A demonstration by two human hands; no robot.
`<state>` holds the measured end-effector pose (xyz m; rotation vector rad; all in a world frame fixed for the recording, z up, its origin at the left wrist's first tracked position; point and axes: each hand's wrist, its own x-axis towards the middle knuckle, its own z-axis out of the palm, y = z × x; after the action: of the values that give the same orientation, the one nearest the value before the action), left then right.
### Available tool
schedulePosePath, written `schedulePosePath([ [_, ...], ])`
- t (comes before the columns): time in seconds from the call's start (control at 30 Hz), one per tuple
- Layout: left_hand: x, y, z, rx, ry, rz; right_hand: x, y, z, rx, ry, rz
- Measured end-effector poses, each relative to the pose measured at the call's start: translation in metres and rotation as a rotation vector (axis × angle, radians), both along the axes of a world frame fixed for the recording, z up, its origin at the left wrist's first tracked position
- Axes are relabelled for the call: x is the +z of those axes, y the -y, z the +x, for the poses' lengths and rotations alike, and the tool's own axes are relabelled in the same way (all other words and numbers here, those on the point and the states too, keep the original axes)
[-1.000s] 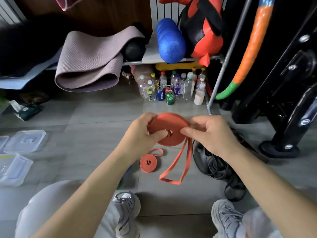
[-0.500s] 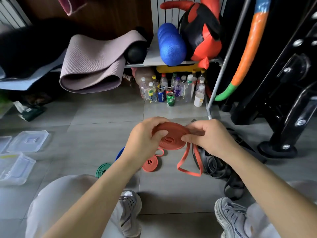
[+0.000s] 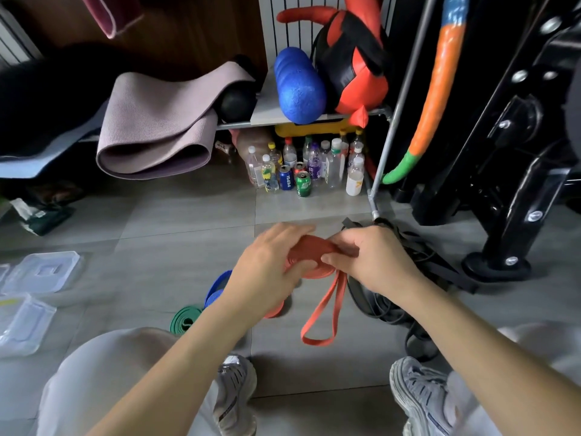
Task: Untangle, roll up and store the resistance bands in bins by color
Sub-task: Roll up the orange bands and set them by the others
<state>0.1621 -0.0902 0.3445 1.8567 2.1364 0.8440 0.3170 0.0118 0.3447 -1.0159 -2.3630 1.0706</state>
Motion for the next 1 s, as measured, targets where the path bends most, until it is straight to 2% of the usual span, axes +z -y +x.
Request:
schedulePosePath([
  [0.2, -0.004, -0.004, 0.001, 0.036, 0.074, -0.143, -0.002, 0.001, 0.000, 0.036, 0.040, 0.019],
  [0.43, -0.017, -0.002, 0.005, -0.036, -0.135, -0.004, -0.002, 0.004, 0.000, 0.004, 0.018, -0.035],
  [0.5, -0.016, -0.001, 0.005, -0.051, -0.137, 0.035, 0.000, 0.004, 0.001, -0.009, -0.022, -0.050],
  [0.6, -0.013, 0.000, 0.002, -0.059, -0.034, 0.080, 0.002, 0.004, 0.003, -0.025, -0.115, -0.113],
  [0.73, -0.006, 0.000, -0.002, 0.034, 0.233, 0.102, 0.007, 0.002, 0.005, -0.010, -0.165, -0.179],
  [0.9, -0.001, -0.001, 0.002, 0.119, 0.527, 0.191, 0.011, 0.003, 0.006, -0.051, -0.344, -0.295],
  [1.0, -0.004, -0.004, 0.002, 0.153, 0.643, 0.209, 0.012, 0.004, 0.007, -0.070, -0.393, -0.263],
])
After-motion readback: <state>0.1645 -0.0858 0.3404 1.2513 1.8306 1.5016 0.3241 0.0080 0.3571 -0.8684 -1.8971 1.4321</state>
